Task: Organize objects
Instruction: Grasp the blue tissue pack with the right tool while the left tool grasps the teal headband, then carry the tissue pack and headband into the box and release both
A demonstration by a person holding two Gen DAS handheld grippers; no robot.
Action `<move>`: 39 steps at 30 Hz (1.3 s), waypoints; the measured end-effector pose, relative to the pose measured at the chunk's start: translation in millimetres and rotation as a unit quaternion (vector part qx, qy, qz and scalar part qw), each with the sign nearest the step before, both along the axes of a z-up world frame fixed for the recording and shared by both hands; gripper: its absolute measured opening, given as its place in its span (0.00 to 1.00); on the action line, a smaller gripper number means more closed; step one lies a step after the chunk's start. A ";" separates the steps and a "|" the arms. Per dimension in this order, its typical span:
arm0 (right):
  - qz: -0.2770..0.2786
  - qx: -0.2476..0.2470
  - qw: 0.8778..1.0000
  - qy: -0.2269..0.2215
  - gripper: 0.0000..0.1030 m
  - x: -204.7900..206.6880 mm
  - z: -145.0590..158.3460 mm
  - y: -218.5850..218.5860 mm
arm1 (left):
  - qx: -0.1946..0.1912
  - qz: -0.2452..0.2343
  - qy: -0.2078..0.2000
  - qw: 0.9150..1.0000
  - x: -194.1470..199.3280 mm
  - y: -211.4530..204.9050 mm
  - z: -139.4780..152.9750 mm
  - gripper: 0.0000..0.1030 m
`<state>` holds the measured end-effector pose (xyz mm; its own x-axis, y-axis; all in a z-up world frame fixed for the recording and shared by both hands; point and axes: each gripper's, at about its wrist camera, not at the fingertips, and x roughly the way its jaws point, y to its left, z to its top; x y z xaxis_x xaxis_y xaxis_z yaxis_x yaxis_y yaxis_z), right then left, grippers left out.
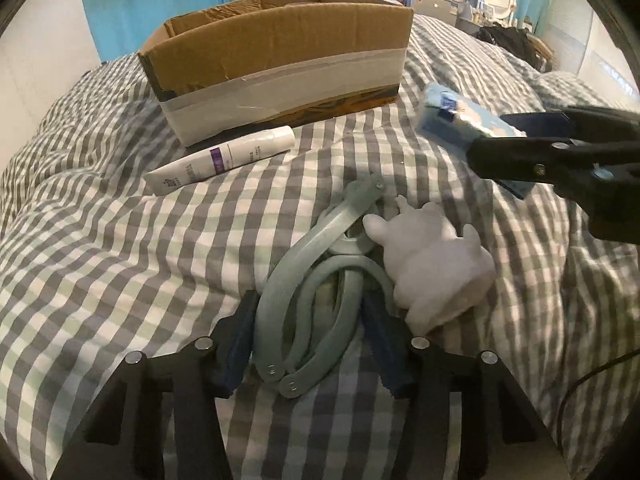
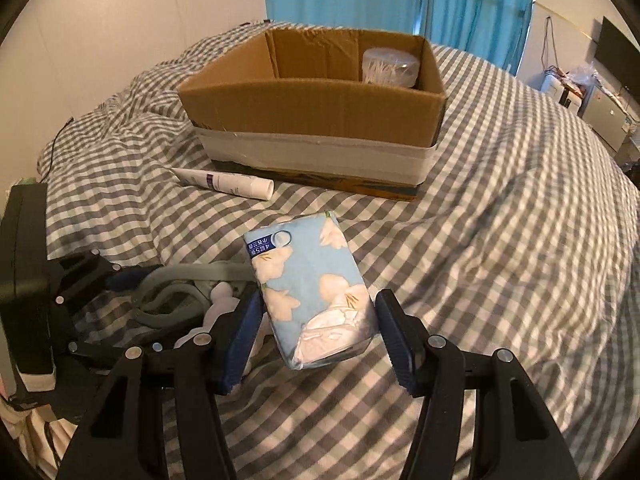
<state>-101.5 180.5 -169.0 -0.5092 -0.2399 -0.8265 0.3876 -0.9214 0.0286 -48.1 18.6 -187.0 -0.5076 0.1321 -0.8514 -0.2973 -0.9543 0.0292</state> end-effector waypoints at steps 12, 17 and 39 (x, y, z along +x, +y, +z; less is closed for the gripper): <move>-0.011 -0.001 0.999 0.040 0.57 32.6 33.1 0.8 | 0.033 0.005 0.007 0.999 3.2 -15.1 16.3 0.18; -0.013 0.003 0.998 0.054 0.57 43.4 43.0 -2.5 | 0.039 -0.007 0.030 0.999 13.5 -10.0 28.3 0.12; -0.020 0.006 0.995 0.100 0.57 59.6 81.7 -3.6 | 0.031 0.008 0.143 0.989 9.4 -24.7 125.3 0.08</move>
<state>-41.9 177.0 -87.3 -0.6722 -0.2064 -0.7110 0.3476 -0.9359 -0.0569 -38.7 -6.2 -61.7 -0.7285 0.1694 -0.6637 -0.2706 -0.9613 0.0516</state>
